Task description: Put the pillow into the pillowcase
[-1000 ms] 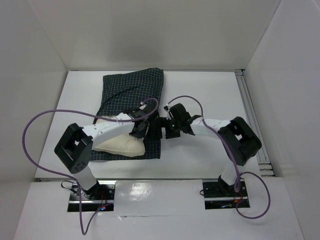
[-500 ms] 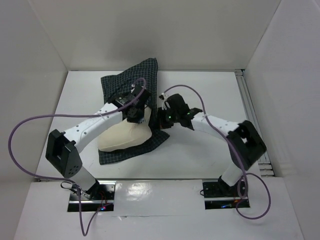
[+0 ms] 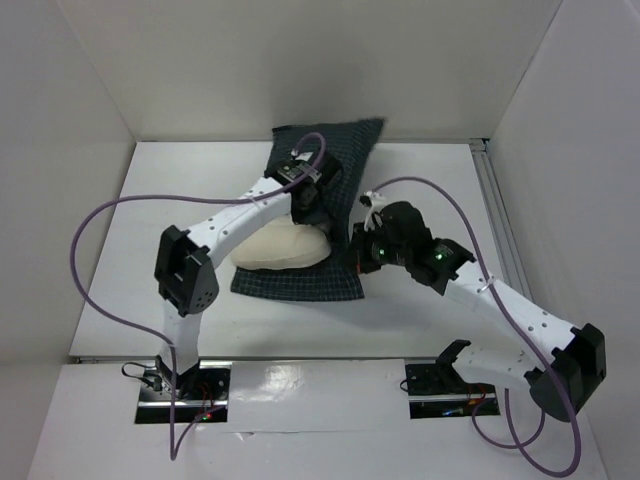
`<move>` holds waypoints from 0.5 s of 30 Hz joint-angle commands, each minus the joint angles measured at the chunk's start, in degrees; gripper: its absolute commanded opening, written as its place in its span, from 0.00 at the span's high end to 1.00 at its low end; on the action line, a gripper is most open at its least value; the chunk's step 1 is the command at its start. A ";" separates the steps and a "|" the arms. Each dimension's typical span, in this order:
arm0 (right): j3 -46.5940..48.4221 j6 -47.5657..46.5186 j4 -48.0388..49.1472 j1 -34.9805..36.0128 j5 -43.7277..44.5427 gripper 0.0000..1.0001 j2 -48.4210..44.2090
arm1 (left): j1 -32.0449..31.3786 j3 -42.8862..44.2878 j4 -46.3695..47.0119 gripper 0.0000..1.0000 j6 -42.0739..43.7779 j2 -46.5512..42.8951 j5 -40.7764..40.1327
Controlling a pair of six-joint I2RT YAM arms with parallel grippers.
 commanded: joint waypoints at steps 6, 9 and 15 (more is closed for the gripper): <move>-5.70 2.22 -15.26 0.00 10.02 1.00 -4.64 | -2.06 0.02 8.55 0.99 -4.27 5.02 -1.53; -3.15 2.21 -19.24 0.00 17.32 1.00 -4.64 | -2.77 -0.77 9.96 0.77 0.22 4.41 5.13; 2.91 1.07 -20.31 0.00 22.34 0.06 -1.05 | -7.06 -6.56 8.46 0.30 10.43 -3.56 10.54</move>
